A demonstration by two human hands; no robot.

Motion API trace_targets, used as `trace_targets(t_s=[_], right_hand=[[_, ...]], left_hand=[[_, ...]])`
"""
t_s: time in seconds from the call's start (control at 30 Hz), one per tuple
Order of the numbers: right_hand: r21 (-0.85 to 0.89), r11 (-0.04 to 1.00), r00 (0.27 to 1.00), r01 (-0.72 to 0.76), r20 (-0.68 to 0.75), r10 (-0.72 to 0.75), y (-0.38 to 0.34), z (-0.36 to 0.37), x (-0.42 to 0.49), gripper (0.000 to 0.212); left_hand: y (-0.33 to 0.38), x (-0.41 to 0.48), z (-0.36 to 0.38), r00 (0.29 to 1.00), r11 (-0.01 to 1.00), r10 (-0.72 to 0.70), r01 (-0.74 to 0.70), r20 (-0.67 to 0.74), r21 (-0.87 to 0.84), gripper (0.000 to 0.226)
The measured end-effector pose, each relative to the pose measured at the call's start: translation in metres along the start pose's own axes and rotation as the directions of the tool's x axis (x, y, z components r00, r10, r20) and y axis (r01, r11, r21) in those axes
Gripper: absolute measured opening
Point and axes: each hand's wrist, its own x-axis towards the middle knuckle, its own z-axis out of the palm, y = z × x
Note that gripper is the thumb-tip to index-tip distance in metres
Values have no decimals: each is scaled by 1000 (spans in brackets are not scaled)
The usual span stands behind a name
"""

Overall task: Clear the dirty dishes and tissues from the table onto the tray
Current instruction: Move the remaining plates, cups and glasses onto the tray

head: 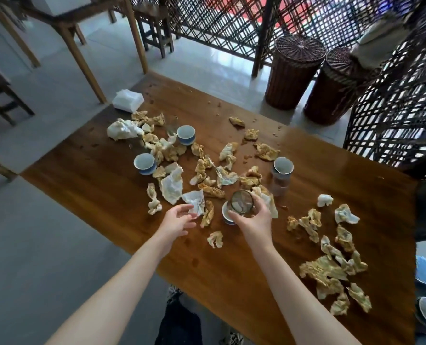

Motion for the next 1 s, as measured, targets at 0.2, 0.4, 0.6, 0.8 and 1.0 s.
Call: trace_targets(t_s=[0.2,0.4,0.6,0.8,1.0], right_hand=[[-3,999,999,-36,12,36,-33,68,30,57],[12,998,997,-65,-29,66,-49,111,59,60],[-10,996,994,-94,-61,93,-51,146,81,48],[-16,986,986,-165,-39,164,-46,178,100,53],[-37,980,980,-196,-41,194,-49,203,117,63]], left_hand=[[21,48,-74,998,998,50,-52,-44,-31,24],[27,97,-139,994,994,55,-63,-97,-84,30],[39,158,-188,983,992,41,-61,-180,-111,46],[56,213,-197,972,992,104,-115,-209,-42,63],[58,245,-195,967,978,189,-169,-169,125,66]])
